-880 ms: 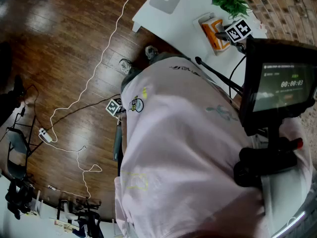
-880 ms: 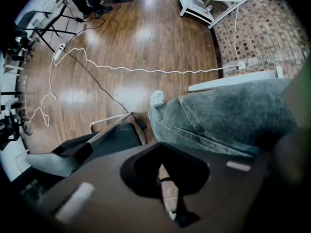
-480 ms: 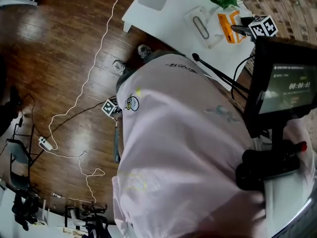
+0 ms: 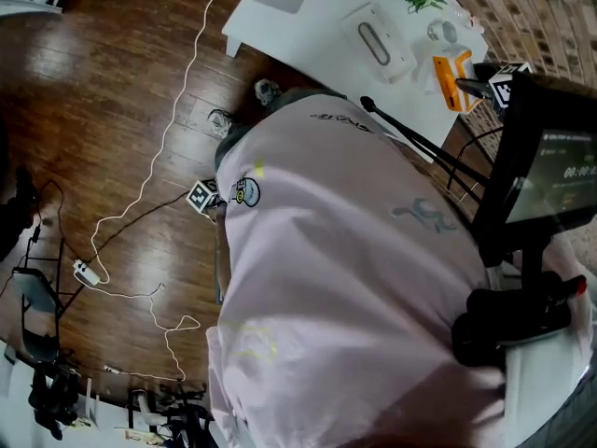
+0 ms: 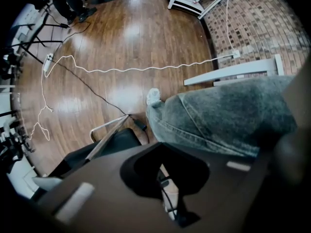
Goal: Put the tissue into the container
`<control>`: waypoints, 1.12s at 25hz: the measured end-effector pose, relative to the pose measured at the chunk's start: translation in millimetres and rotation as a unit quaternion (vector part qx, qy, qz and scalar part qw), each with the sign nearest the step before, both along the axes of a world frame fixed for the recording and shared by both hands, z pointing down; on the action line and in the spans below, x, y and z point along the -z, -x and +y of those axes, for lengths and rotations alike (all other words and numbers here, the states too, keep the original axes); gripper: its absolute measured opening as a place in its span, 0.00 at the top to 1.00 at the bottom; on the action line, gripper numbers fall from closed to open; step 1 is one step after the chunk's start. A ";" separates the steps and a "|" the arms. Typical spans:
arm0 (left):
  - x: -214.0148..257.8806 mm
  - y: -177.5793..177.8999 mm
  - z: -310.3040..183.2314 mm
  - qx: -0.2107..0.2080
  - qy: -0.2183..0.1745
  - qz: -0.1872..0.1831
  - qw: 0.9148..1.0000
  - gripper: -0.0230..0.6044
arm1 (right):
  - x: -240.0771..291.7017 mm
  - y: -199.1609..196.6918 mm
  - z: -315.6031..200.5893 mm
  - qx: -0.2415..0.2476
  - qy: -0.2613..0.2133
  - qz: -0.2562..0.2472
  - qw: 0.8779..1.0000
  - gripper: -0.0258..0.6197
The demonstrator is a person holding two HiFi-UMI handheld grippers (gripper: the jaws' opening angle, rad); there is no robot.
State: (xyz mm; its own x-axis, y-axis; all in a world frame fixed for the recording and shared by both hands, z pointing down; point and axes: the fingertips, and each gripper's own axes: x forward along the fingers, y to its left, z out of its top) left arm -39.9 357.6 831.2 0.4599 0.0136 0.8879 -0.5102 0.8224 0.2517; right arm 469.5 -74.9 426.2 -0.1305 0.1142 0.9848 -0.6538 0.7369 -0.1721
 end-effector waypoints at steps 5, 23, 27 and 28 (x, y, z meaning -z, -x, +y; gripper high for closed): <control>-1.6 4.9 2.6 -0.013 0.000 0.002 1.000 0.96 | 36.7 16.3 19.6 0.009 -0.008 -0.018 1.000 0.61; -2.8 3.1 -7.0 -0.041 -0.011 0.003 0.999 0.96 | 109.6 115.1 -31.8 0.086 -0.060 -0.072 0.992 0.59; -8.2 1.8 -7.0 -0.023 -0.020 -0.005 1.000 0.96 | 126.5 120.3 -41.2 0.087 -0.061 -0.076 0.991 0.58; -8.9 -0.1 -5.2 -0.019 -0.018 -0.004 1.000 0.96 | 129.2 122.0 -42.5 0.088 -0.061 -0.078 0.991 0.58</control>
State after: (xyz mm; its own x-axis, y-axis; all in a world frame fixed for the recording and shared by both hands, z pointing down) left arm -39.8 352.4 840.1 0.4524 -0.0013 0.8918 -0.5432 0.7927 0.2767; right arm 347.4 -117.4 297.0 -0.2715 0.0292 0.9620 -0.4853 0.8590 -0.1631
